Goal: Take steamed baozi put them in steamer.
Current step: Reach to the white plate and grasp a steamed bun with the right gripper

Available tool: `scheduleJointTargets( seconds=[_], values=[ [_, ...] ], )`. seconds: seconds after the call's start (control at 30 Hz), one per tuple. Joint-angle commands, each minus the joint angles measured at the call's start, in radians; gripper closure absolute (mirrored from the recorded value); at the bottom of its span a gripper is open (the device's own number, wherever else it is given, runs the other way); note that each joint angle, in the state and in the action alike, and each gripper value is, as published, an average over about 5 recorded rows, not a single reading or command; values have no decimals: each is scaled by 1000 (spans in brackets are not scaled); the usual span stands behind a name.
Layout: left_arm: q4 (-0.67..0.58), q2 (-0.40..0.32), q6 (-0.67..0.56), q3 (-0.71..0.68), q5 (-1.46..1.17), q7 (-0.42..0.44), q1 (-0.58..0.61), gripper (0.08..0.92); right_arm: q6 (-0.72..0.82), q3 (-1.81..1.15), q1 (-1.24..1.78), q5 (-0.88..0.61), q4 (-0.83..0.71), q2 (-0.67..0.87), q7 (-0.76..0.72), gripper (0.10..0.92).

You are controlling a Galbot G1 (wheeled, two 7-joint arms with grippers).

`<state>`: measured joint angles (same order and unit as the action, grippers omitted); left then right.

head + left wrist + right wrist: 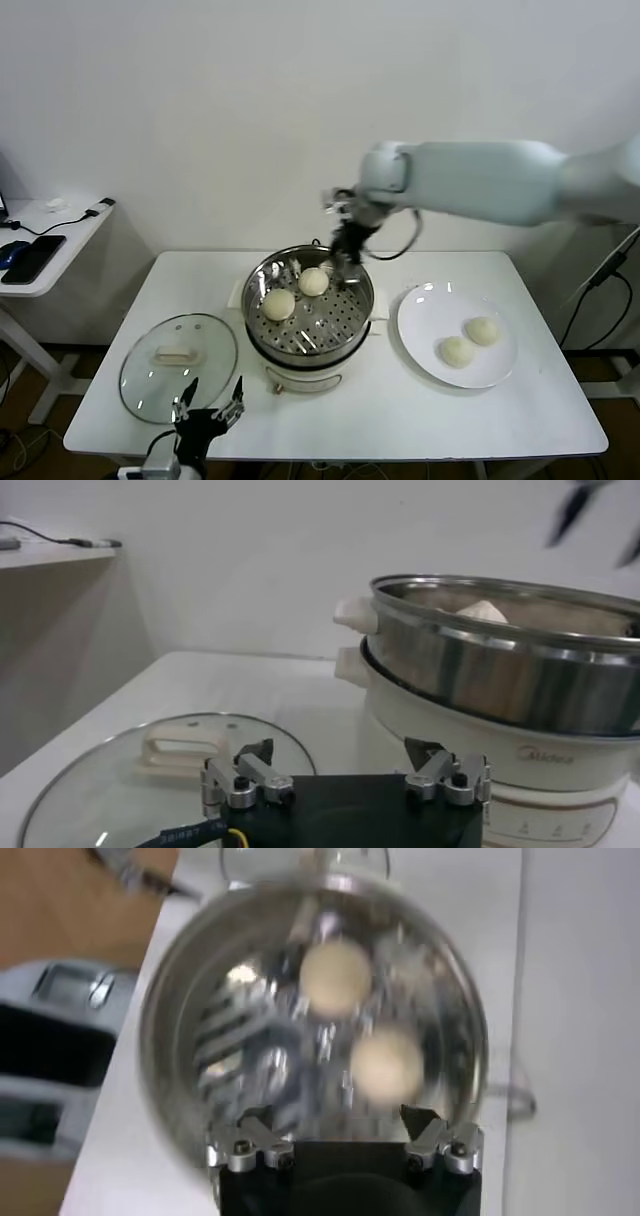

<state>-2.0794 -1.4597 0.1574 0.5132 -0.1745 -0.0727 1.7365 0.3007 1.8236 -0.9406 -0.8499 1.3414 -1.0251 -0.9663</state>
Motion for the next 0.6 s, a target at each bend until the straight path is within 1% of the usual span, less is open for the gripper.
scheduleJointTargets(
  seconds=[0.03, 0.13, 0.27, 0.4, 0.6],
  values=[
    [9, -1, 4, 6, -2, 0, -6, 177, -56, 169, -50, 233, 108, 328, -61, 203],
    [11, -4, 7, 9, -1, 0, -9, 177, -42, 136, 44, 295, 85, 376, -27, 203],
    [15, -9, 9, 9, 1, 3, -10, 177, -16, 42, 177, 355, 40, 385, 15, 203],
    [13, -11, 9, 7, 1, 4, -3, 177, 12, -71, 326, 399, 1, 366, 43, 203],
    [9, -12, 12, 10, 2, 5, 5, 177, 50, -199, 486, 424, -58, 300, 83, 203]
  ],
)
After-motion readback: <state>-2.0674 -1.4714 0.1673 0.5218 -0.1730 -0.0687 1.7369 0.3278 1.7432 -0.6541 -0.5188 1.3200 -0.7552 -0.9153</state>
